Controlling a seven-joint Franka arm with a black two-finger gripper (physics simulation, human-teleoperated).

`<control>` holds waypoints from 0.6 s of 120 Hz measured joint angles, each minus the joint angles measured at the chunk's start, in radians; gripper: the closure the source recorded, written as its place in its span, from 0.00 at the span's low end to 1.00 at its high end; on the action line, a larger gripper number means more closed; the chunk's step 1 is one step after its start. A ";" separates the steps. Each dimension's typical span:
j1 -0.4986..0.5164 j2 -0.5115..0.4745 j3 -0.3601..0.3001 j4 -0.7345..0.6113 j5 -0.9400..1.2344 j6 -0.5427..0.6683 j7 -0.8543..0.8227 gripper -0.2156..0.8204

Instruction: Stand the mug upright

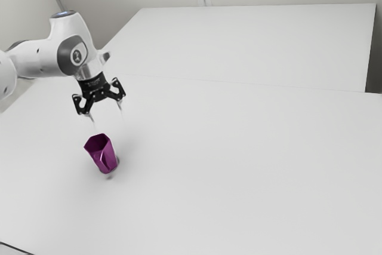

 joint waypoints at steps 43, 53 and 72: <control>-0.016 -0.073 -0.034 0.168 0.110 -0.175 0.262 0.21; 0.023 -0.074 -0.081 0.208 0.117 -0.214 0.340 0.21; 0.086 -0.084 -0.159 0.250 0.112 -0.269 0.468 0.21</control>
